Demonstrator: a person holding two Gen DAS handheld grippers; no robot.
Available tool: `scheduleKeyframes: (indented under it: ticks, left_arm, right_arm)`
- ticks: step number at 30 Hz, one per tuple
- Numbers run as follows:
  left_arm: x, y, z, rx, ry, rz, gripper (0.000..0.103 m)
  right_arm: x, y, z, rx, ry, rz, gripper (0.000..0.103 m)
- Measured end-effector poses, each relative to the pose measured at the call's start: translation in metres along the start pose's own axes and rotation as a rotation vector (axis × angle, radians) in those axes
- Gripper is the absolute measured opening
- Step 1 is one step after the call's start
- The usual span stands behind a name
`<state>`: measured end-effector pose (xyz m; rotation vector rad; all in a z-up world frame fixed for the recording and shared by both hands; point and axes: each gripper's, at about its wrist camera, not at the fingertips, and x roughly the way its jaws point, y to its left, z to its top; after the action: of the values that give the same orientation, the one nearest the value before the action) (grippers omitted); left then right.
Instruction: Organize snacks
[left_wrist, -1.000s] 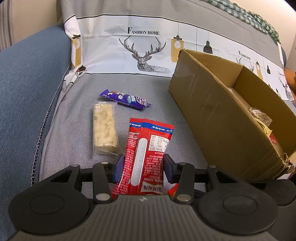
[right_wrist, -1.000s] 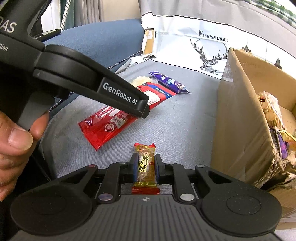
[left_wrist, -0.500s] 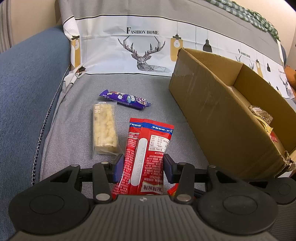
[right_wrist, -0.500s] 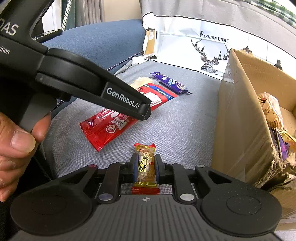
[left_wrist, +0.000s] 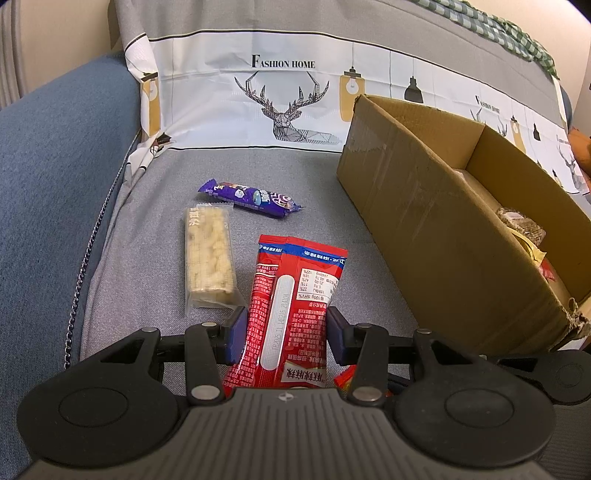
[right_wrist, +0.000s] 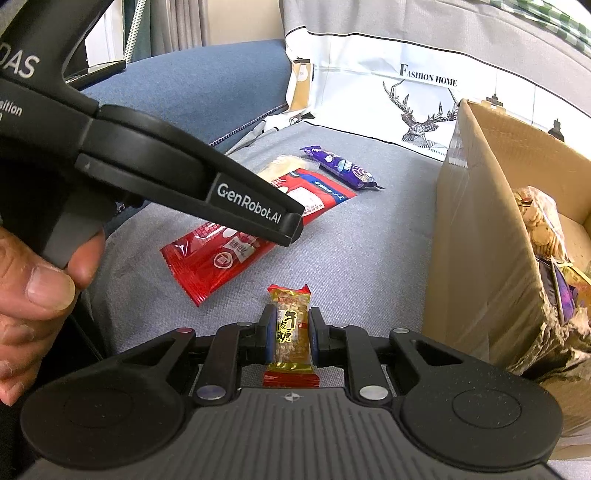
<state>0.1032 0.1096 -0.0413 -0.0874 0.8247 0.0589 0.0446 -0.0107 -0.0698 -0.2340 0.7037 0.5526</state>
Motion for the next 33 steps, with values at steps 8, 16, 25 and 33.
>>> scheduleKeyframes:
  ticks: [8, 16, 25, 33]
  left_arm:
    - [-0.006, 0.007, 0.0, -0.04, -0.022, -0.014, 0.05]
    - [-0.026, 0.029, 0.001, -0.172, -0.118, -0.05, 0.05]
    - [-0.039, 0.04, 0.001, -0.266, -0.157, -0.072, 0.05]
    - [-0.042, 0.029, 0.005, -0.256, -0.139, -0.092, 0.05]
  right_arm:
    - [-0.006, -0.001, 0.004, 0.013, -0.036, 0.0, 0.018]
    - [-0.029, 0.0, 0.018, 0.014, -0.151, 0.023, 0.018]
    - [-0.06, -0.018, 0.036, 0.079, -0.269, 0.07, 0.019]
    - [-0.087, -0.041, 0.042, 0.085, -0.405, 0.042, 0.019]
